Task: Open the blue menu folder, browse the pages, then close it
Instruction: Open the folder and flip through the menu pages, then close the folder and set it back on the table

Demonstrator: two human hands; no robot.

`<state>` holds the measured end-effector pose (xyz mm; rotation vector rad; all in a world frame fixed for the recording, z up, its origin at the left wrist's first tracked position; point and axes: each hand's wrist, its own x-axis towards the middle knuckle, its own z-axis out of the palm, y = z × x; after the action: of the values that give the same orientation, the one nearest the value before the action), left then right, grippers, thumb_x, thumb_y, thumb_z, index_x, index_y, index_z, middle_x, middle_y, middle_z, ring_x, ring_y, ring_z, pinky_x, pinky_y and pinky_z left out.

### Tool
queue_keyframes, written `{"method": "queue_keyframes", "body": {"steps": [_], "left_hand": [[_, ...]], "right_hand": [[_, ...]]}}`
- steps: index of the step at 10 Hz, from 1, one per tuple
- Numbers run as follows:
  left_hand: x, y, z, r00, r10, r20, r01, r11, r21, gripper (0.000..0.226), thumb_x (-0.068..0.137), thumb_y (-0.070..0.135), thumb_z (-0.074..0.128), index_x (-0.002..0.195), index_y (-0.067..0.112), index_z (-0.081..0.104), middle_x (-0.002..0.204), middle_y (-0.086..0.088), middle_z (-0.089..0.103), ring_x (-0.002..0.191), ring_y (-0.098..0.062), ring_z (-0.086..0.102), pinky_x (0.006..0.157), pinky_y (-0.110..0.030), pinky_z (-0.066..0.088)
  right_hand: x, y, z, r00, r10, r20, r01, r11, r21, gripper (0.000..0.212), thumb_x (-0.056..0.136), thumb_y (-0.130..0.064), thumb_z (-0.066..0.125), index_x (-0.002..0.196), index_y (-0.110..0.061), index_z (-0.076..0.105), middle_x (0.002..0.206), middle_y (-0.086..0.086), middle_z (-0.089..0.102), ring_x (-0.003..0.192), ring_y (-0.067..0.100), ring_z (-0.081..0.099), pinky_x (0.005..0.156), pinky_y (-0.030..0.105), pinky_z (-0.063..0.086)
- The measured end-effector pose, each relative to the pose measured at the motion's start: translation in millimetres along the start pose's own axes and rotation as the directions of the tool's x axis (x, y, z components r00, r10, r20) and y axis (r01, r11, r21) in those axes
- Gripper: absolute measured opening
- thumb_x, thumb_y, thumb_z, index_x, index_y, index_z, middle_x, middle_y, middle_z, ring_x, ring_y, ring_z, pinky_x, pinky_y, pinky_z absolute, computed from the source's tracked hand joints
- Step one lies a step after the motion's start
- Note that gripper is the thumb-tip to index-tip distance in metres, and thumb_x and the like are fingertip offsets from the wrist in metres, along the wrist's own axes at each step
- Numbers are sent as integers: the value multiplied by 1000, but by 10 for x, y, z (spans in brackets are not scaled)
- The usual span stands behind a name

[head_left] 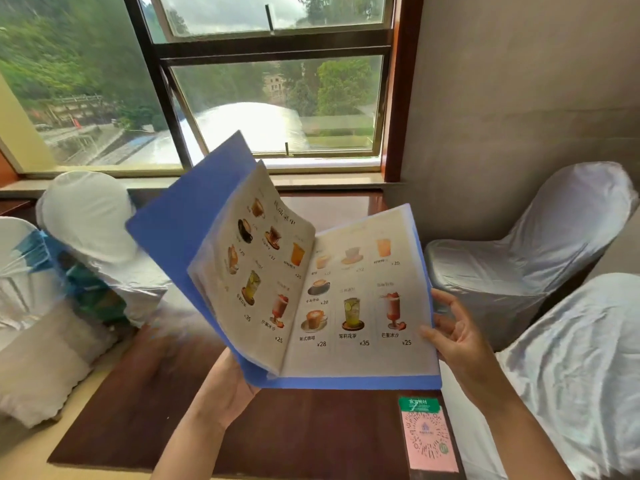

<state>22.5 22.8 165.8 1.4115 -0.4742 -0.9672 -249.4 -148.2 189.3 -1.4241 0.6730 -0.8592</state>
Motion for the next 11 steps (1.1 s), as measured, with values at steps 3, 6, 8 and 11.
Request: {"method": "queue_keyframes", "body": {"steps": [3, 6, 8, 11], "left_hand": [[-53, -13, 13, 969, 153, 196, -98, 959, -267, 32, 84, 10, 52, 113, 13, 66, 107, -11, 73, 92, -25, 71, 70, -32, 60], [-67, 14, 66, 978, 188, 85, -169, 966, -197, 33, 75, 12, 62, 108, 14, 66, 95, -8, 77, 80, -24, 73, 58, -29, 60], [-41, 131, -15, 973, 147, 176, -135, 988, -80, 38, 81, 21, 59, 118, 14, 62, 109, -7, 73, 96, -23, 70, 67, -28, 59], [128, -174, -186, 989, -53, 135, 38, 992, 116, 35, 83, 16, 61, 117, 15, 63, 106, -3, 74, 96, -19, 69, 73, -26, 57]], "right_hand": [[-29, -141, 8, 999, -36, 24, 36, 999, -1, 54, 72, -32, 71, 123, -32, 52, 106, 1, 74, 91, 23, 71, 60, 32, 58], [-32, -205, -50, 997, 52, 59, -50, 998, -41, 52, 73, -32, 66, 124, -24, 55, 109, -2, 73, 98, 20, 69, 67, 32, 60], [-1, -146, -39, 1000, 18, -9, -19, 994, -108, 39, 86, -3, 59, 123, -17, 55, 107, 3, 72, 96, 17, 70, 68, 29, 60], [57, 338, -10, 978, 205, -48, -210, 927, -310, 21, 86, -4, 61, 92, -24, 57, 89, -8, 71, 77, 7, 71, 52, 16, 53]]}}
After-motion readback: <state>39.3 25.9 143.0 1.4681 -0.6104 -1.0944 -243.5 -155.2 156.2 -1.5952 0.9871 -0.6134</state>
